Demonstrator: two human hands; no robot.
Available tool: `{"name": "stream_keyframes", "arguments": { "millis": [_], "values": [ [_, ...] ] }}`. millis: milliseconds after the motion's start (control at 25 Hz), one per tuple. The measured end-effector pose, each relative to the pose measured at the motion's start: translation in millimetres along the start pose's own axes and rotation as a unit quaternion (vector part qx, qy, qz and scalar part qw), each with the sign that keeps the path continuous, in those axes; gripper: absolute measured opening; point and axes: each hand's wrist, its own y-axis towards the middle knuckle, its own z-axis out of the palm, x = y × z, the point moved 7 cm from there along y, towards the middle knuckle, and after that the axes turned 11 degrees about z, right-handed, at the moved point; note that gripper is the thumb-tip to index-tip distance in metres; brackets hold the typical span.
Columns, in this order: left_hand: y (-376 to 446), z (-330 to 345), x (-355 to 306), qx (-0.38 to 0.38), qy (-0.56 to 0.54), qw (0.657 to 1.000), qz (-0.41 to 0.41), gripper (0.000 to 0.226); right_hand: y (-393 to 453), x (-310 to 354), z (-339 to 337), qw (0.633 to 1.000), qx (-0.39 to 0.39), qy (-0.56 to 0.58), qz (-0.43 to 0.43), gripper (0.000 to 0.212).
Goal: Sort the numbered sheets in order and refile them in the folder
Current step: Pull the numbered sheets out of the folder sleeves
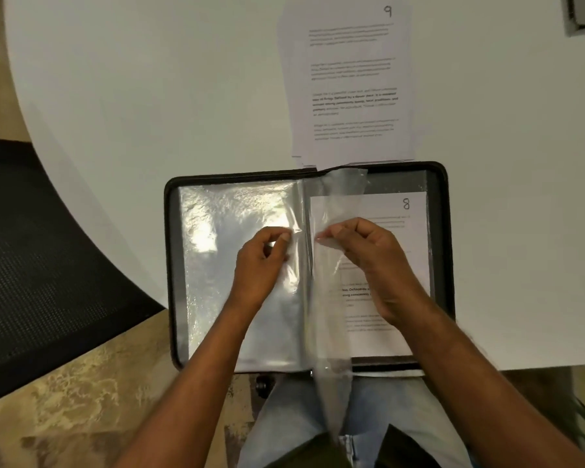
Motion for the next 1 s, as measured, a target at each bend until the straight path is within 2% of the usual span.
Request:
{"name": "stream_keyframes", "arguments": {
  "millis": [200,400,520,640,800,1000],
  "values": [
    [-22.5,-31.2,15.9,-0.012,-0.098,0.992,-0.08,0.026,8.8,-4.0,59.2,0.998,0.056,-0.01,-0.021,0.018],
    [-39.8,-66.1,45.8,-0.002,-0.139,0.98,-0.142,0.07,20.9,-17.1,112.2,0.991,0.109,-0.059,-0.045,0.02],
    [-47.8,-90.5,61.3,-0.024,-0.149,0.978,-0.147,0.079,29.3,-34.6,136.2,0.986,0.124,-0.108,-0.043,0.02],
    [-55.3,-107.7,70.4,-0.066,-0.101,0.981,-0.151,0.067,34.8,-52.8,148.9,0.98,0.129,-0.147,-0.045,0.018],
    [-62.5,-117.1,77.1,-0.133,-0.045,0.981,-0.133,0.027,37.2,-70.8,153.3,0.97,0.125,-0.198,-0.06,0.014],
    [-64.3,-123.1,88.6,-0.173,0.059,0.973,-0.139,0.023,39.9,-60.8,117.3,0.961,0.074,-0.241,-0.115,0.014]
  ]
}}
